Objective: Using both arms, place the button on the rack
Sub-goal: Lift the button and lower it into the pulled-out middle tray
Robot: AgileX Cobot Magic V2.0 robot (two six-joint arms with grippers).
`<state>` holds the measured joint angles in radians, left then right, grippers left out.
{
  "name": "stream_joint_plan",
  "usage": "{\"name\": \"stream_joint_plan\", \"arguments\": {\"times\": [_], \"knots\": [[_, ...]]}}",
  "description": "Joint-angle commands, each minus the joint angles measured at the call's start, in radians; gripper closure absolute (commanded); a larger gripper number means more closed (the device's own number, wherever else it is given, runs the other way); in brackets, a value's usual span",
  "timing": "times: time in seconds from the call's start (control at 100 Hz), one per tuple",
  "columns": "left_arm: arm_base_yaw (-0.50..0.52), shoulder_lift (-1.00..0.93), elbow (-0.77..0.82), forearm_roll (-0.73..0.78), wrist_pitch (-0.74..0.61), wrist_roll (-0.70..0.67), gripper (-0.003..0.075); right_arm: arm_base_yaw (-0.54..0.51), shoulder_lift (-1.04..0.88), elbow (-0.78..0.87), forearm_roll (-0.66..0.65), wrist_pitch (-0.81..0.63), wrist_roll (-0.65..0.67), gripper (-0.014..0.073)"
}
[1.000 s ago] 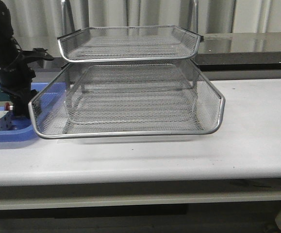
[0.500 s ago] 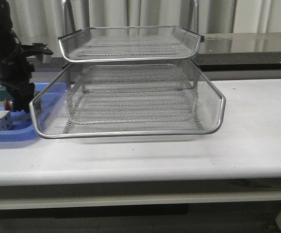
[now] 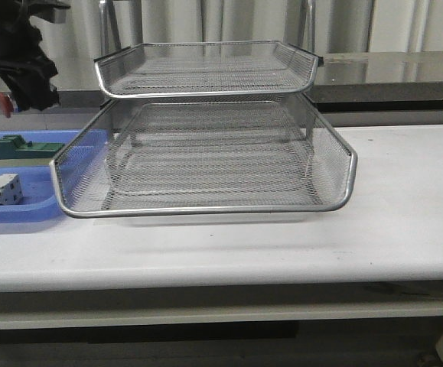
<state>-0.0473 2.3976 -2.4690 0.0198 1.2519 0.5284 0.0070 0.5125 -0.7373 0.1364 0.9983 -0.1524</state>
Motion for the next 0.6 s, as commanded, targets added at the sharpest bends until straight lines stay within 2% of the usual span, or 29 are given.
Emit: {"name": "stream_joint_plan", "arguments": {"times": [0.0, 0.23, 0.59], "knots": [[0.003, -0.122, -0.038, -0.001, 0.024, -0.052, 0.0716, -0.009, 0.004, -0.03, 0.004, -0.056, -0.001, 0.0662], [-0.004, -0.276, 0.048, -0.003, 0.024, -0.08, 0.0716, -0.009, 0.004, -0.03, 0.004, -0.056, -0.001, 0.0662], [-0.042, -0.588, 0.432, -0.061, 0.024, -0.08, 0.0716, -0.009, 0.004, -0.03, 0.004, -0.056, -0.001, 0.0662]]}}
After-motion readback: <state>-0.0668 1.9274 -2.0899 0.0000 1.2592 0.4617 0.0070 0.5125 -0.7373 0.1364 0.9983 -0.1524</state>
